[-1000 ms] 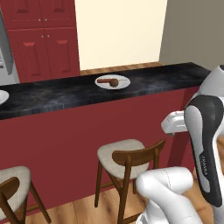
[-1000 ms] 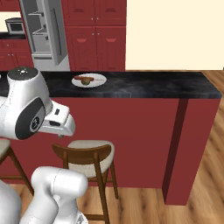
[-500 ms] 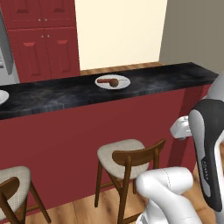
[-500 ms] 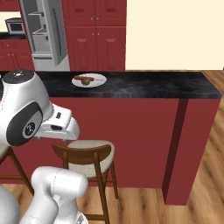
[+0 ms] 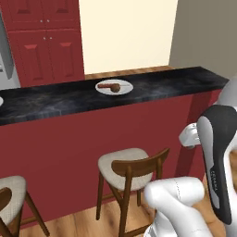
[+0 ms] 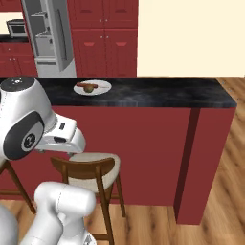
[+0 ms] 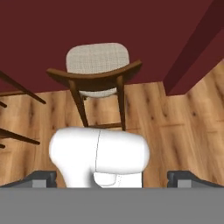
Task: Pick up the apple and peach from the fridge and place one fruit on each plate on the dining counter.
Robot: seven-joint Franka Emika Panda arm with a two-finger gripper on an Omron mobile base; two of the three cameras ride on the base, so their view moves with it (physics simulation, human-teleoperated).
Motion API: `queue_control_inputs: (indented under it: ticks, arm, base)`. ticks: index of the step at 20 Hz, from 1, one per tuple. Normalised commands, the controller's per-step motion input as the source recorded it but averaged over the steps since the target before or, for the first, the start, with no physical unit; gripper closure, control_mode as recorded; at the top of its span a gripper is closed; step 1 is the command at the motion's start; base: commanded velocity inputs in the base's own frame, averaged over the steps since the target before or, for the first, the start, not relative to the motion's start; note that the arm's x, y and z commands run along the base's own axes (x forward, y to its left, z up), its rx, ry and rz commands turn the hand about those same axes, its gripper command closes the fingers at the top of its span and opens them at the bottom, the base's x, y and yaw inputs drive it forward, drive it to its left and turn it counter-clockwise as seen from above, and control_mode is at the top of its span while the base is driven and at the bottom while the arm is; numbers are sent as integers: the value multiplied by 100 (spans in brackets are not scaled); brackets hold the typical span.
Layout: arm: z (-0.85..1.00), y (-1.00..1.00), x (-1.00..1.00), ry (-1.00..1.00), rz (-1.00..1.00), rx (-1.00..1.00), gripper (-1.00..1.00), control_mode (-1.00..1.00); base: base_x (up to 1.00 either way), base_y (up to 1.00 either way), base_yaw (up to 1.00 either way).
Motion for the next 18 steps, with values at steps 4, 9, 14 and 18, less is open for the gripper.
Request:
queue_control_inputs:
  ticks: [4,9,14,18]
  arm:
    - [0,0,0,0,0,0,-100,100]
    - [0,0,0,0,0,0,-100,100]
    - [0,0,0,0,0,0,-100,100]
    - [0,0,0,0,0,0,-100,100]
  base:
    - [5,-100,2]
    - [0,-100,0]
    - [1,-100,3]
    - [59,-100,12]
